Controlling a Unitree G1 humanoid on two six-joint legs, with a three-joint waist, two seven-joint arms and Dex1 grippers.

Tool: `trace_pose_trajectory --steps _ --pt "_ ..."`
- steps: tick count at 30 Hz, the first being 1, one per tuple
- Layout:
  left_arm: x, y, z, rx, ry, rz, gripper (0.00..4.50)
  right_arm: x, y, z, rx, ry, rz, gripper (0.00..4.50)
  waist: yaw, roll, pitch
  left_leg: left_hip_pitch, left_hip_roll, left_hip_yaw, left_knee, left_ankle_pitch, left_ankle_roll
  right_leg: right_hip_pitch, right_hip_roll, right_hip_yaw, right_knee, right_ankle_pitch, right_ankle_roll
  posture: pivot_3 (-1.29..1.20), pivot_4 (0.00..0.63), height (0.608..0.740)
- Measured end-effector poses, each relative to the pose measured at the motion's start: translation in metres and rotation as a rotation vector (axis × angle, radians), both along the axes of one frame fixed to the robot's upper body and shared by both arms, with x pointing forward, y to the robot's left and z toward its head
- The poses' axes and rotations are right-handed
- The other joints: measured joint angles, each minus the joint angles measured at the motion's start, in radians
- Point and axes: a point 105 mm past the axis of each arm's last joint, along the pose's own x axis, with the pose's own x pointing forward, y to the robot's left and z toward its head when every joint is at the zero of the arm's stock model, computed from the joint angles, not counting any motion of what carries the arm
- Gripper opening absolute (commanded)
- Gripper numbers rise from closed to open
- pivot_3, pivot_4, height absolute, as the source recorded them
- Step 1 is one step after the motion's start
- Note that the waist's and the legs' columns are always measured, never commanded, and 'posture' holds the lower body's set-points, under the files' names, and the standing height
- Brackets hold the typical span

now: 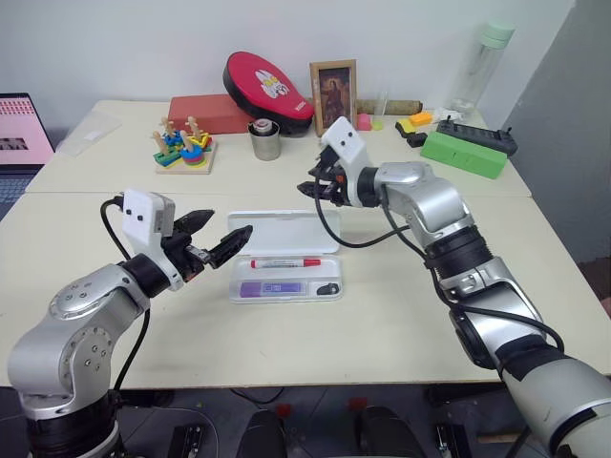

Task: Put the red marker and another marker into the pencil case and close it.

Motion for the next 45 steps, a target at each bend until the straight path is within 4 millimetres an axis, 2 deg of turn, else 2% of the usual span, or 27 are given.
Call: trace_pose_trajectory --steps 3,6,12,16,20,23,27,32,41,45 --pt "-0.003 -0.001 0.008 -0.009 -0.031 0.009 4.5 0.003 0.004 -0.013 -0.038 0.008 -0.005 0.65 0.0 0.0 0.0 0.0 0.0 0.0 0.0 0.0 0.0 0.0 0.0 0.0 0.0 0.0 0.0 0.0 0.15 0.74" --pt "-0.005 0.0 0.005 -0.024 -0.017 0.018 4.5 0.007 0.0 -0.022 -0.066 0.014 -0.023 0.07 0.0 0.0 0.0 0.0 0.0 0.0 0.0 0.0 0.0 0.0 0.0 0.0 0.0 0.0 0.0 0.0 0.15 0.74" --pt "-0.006 0.0 0.006 -0.024 -0.011 0.01 4.5 0.004 0.003 -0.031 -0.108 0.024 0.017 0.07 -0.005 0.0 0.0 0.0 0.0 0.0 -0.001 0.0 0.0 0.0 0.0 0.0 0.0 0.0 0.0 0.0 0.15 0.74" --pt "-0.009 0.002 0.003 -0.002 0.012 -0.002 4.5 -0.016 0.01 -0.031 -0.123 0.017 0.142 0.07 -0.006 0.0 0.0 0.0 0.0 0.0 -0.001 0.0 0.0 0.0 0.0 0.0 0.0 0.0 0.0 0.0 0.15 0.74" --pt "-0.015 0.001 -0.003 0.02 0.051 -0.049 4.5 -0.046 0.016 -0.036 -0.135 0.019 0.287 0.07 -0.008 0.0 0.0 0.0 0.0 0.0 -0.001 0.0 0.0 0.0 0.0 0.0 0.0 0.0 0.0 0.0 0.15 0.74" --pt "-0.022 0.0 -0.01 0.045 0.094 -0.092 4.5 -0.063 0.018 -0.046 -0.167 0.025 0.354 0.07 -0.01 0.0 0.0 0.001 0.0 0.0 -0.001 0.0 0.0 0.0 0.0 0.0 0.0 0.0 0.0 0.0 0.15 0.74" --pt "-0.031 -0.003 -0.024 0.064 0.161 -0.15 4.5 -0.074 0.019 -0.072 -0.242 0.058 0.38 0.07 -0.009 0.0 0.0 0.001 0.0 0.0 -0.001 0.0 0.0 0.0 0.0 0.0 -0.001 0.0 0.0 0.0 0.15 0.74" --pt "-0.031 -0.005 -0.023 0.073 0.155 -0.168 4.5 -0.076 0.02 -0.097 -0.318 0.064 0.366 0.07 -0.009 0.0 0.0 0.001 0.0 0.0 -0.001 0.0 0.0 -0.001 0.0 0.0 -0.001 0.0 0.0 0.0 0.15 0.74" --pt "-0.03 -0.008 -0.024 0.081 0.16 -0.178 4.5 -0.073 0.022 -0.102 -0.321 0.049 0.36 0.07 -0.013 0.0 -0.001 0.003 0.001 0.0 0.0 0.0 0.0 0.0 0.0 0.001 0.0 0.0 0.001 0.0 0.15 0.74" --pt "-0.019 -0.002 -0.022 0.068 0.141 -0.124 4.5 -0.073 0.017 -0.1 -0.255 0.091 0.34 0.07 -0.005 0.001 -0.001 0.003 0.0 0.0 0.0 0.0 -0.001 0.0 0.0 0.001 -0.001 0.0 0.001 0.0 0.15 0.74"
